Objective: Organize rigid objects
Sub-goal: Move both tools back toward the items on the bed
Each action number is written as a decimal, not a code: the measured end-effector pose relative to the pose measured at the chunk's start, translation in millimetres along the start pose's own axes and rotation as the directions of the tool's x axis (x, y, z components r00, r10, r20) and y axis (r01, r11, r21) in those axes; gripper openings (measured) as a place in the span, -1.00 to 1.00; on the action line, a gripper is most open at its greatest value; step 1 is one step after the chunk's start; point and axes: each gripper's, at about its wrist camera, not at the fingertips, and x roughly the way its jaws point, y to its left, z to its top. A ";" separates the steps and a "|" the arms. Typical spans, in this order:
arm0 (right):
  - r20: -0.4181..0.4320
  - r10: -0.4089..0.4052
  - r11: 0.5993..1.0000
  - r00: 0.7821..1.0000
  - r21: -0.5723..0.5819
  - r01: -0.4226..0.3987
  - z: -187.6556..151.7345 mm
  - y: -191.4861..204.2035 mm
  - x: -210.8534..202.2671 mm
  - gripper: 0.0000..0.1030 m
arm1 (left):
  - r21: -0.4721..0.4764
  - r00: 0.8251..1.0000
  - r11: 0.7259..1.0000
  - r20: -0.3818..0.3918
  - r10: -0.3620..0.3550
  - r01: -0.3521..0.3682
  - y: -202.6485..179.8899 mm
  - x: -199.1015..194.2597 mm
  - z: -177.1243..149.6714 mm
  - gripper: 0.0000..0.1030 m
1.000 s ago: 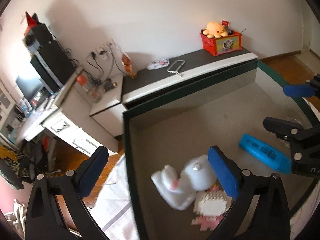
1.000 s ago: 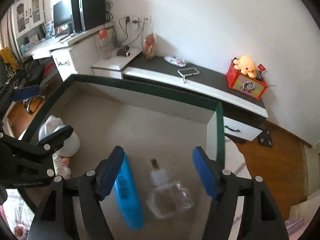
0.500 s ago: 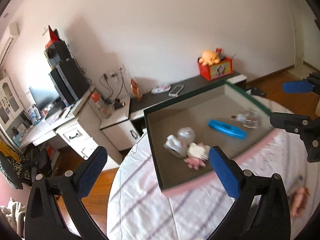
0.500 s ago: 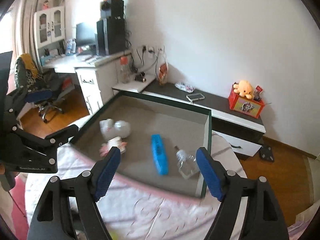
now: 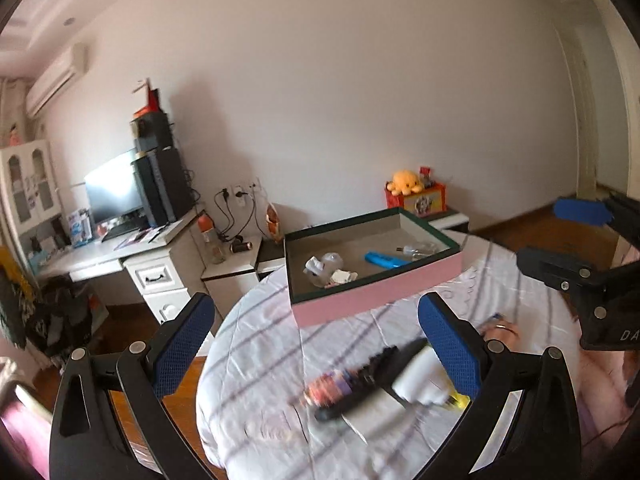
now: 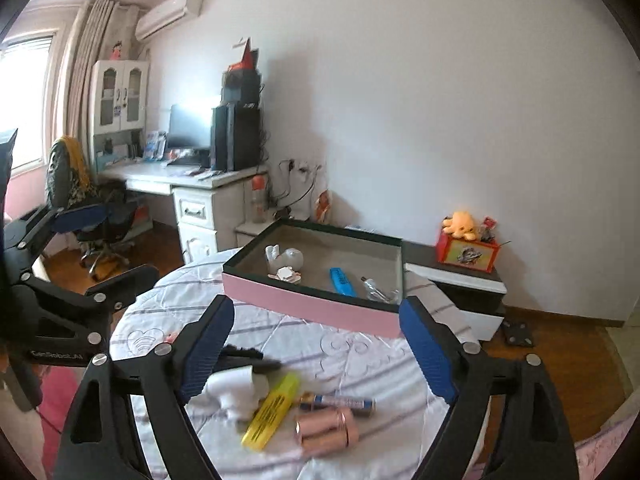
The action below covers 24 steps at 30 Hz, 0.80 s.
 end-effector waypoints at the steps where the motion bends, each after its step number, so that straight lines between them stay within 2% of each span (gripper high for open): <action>1: 0.007 -0.008 1.000 1.000 0.000 0.008 -3.7 3.2 -6.9 0.73 | -0.029 1.000 0.999 0.017 0.018 -0.018 0.0 -10.2 -7.2 0.99; 2: 0.024 -0.029 1.000 0.999 0.006 0.028 -8.6 4.8 -15.0 0.74 | -0.056 0.999 0.998 0.028 0.041 -0.039 0.1 -19.3 -13.6 1.00; 4: 0.079 -0.069 0.997 0.995 0.025 0.067 -20.6 9.2 -35.1 0.90 | -0.116 0.996 0.991 0.051 0.071 -0.065 -0.2 -37.6 -29.9 1.00; 5: 0.102 -0.087 0.996 0.991 0.030 0.085 -26.2 11.7 -44.5 1.00 | -0.134 0.997 0.989 0.049 0.062 -0.055 -1.1 -44.2 -36.9 1.00; 8: 0.148 -0.150 0.988 0.977 0.069 0.142 -41.6 14.2 -63.9 1.00 | -0.169 0.999 0.986 0.035 0.001 0.005 -1.8 -55.9 -52.6 1.00; 13: 0.137 -0.154 0.982 0.979 0.131 0.136 -60.0 8.0 -69.8 1.00 | -0.152 0.999 0.988 0.040 -0.025 0.030 -7.9 -59.2 -62.2 1.00; 16: 0.111 -0.155 0.978 0.982 0.157 0.137 -71.2 5.2 -66.3 1.00 | -0.174 0.998 0.983 0.011 -0.058 0.059 -7.1 -48.5 -65.7 1.00; 24: 0.058 -0.167 0.975 0.984 0.159 0.156 -87.3 -2.0 -52.9 1.00 | -0.188 0.997 0.981 -0.060 -0.051 0.038 -11.0 -25.2 -83.5 1.00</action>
